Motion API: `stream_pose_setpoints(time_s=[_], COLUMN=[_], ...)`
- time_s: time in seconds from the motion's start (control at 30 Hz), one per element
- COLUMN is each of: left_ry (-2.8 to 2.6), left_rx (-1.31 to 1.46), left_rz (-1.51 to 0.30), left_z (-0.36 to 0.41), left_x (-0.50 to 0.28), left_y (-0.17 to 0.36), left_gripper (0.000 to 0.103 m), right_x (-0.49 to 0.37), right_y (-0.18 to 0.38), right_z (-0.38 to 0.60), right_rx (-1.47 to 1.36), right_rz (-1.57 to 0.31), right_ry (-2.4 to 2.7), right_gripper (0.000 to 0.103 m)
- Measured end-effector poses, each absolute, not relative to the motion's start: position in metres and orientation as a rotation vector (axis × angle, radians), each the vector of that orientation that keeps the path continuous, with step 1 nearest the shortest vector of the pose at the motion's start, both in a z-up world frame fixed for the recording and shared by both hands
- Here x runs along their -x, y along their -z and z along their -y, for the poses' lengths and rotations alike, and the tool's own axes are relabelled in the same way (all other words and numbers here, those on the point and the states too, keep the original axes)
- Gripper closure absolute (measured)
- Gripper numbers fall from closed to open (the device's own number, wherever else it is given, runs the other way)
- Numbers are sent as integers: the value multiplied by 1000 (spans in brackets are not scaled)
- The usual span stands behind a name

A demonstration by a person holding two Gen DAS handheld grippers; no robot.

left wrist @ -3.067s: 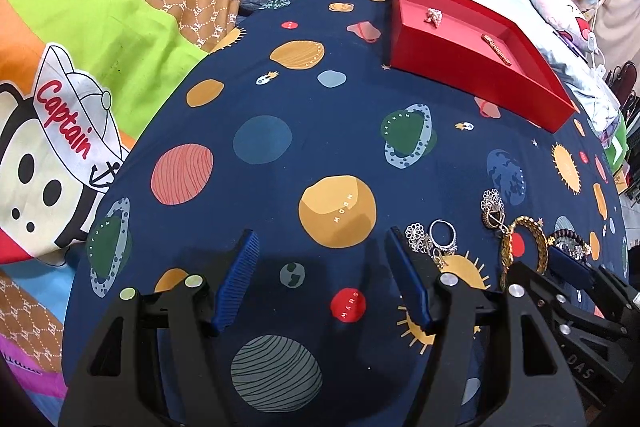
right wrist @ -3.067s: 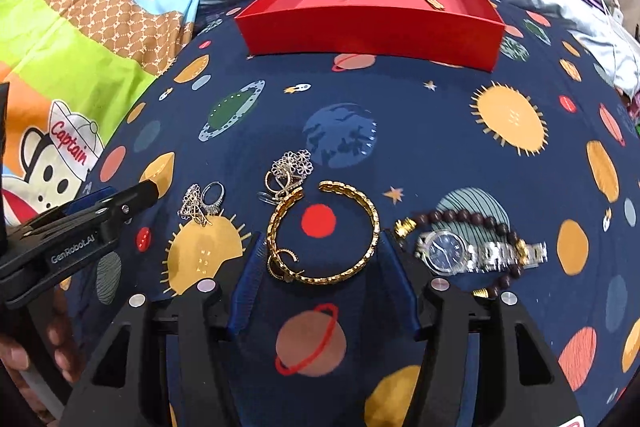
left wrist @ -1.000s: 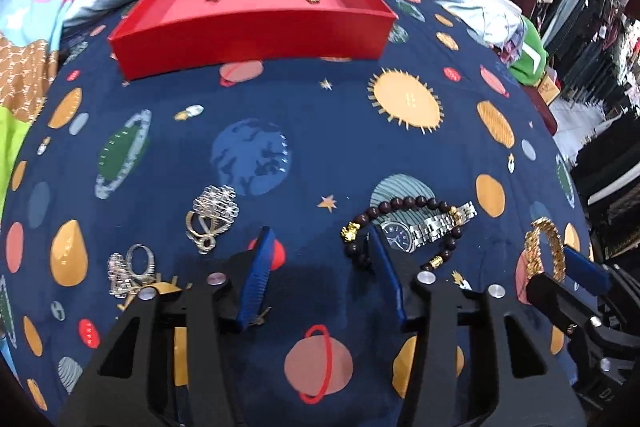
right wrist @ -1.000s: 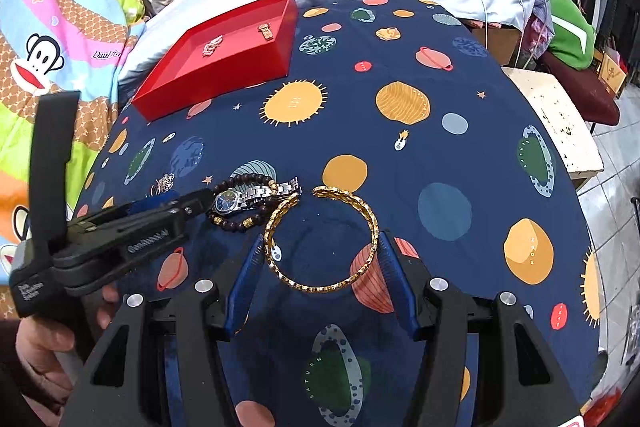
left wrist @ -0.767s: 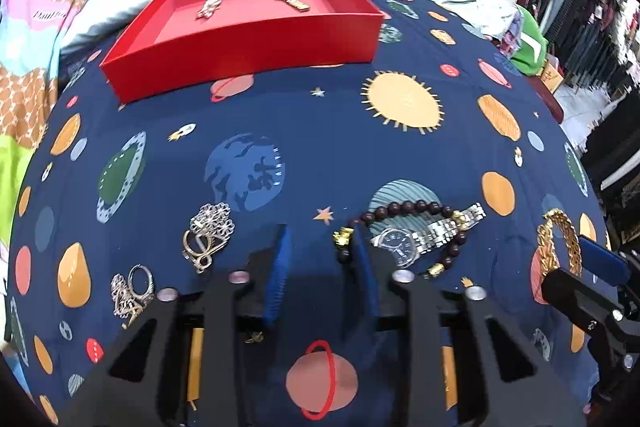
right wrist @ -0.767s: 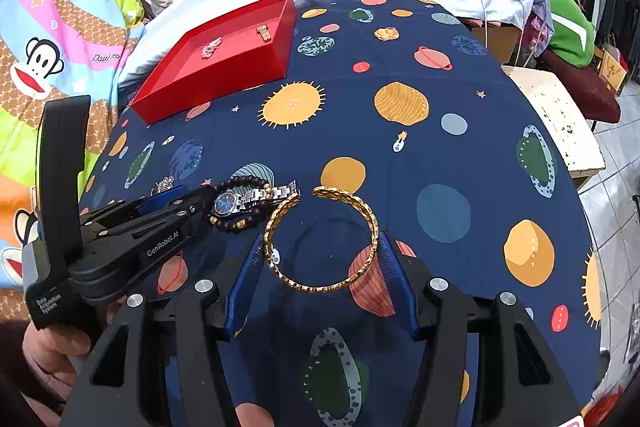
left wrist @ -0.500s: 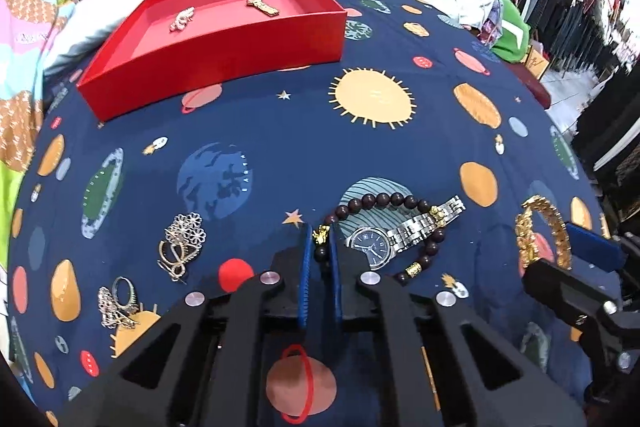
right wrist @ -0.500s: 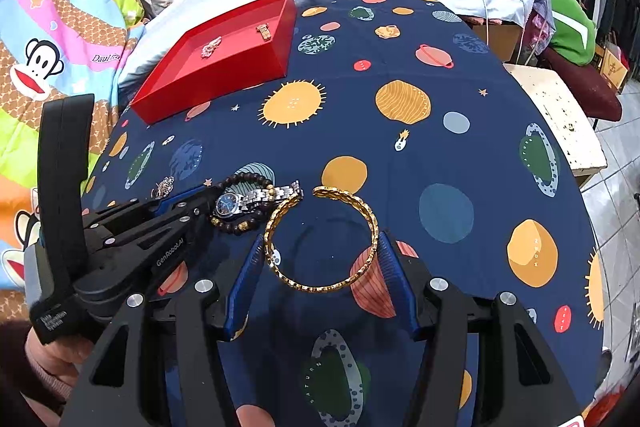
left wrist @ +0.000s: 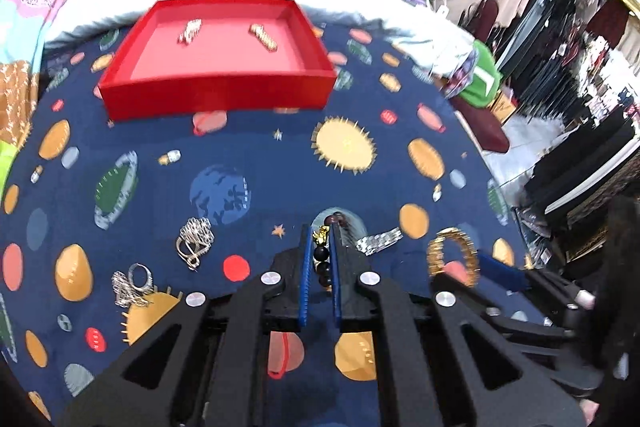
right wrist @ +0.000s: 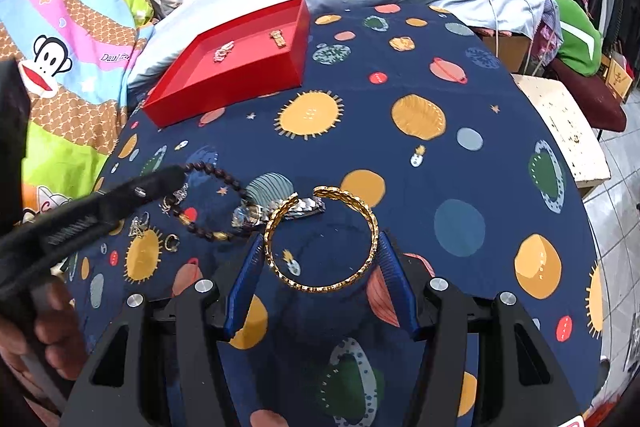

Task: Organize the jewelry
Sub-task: 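Carry bead bracelet and gold bangle into the red tray and open both tools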

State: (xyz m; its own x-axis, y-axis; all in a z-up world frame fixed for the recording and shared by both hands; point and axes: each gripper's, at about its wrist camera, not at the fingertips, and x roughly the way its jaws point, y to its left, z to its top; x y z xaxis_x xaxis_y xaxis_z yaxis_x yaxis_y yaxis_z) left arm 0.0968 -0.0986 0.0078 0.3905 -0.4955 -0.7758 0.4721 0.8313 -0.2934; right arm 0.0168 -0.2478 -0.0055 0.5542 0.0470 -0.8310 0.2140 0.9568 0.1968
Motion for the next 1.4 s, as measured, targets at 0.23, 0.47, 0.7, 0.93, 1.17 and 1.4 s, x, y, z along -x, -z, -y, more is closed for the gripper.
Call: stream_pose_setpoints(time_s=[0.23,0.47,0.7,0.93,1.17,1.4], left_ry=[610,582,538,502,493,413], left_rx=[45,63,68,80,147,134], left_rz=[-937,-883,-786,-761,-826,-937], left_z=[85,76,68,68,71,64], left_x=[-97,-124,-169,-226,-290,-336], left_y=[-39,-64,-96,-97,-67,-14], left_gripper=[96,96,96,96,96,96], right_x=[-30,-60,-110,-175,-244,-287], right_y=[-7,-27,-48,-57,-47,-12], right_z=[238,231,230,227,223,214], right_rx=[-271,-247,-231,-209,-206,-205], right_rz=[-947,-892,-836,-809,-824,-904], right_ry=[62,15,-21,-48,-62,-67], right_gripper=[46,46,46,46,46,46])
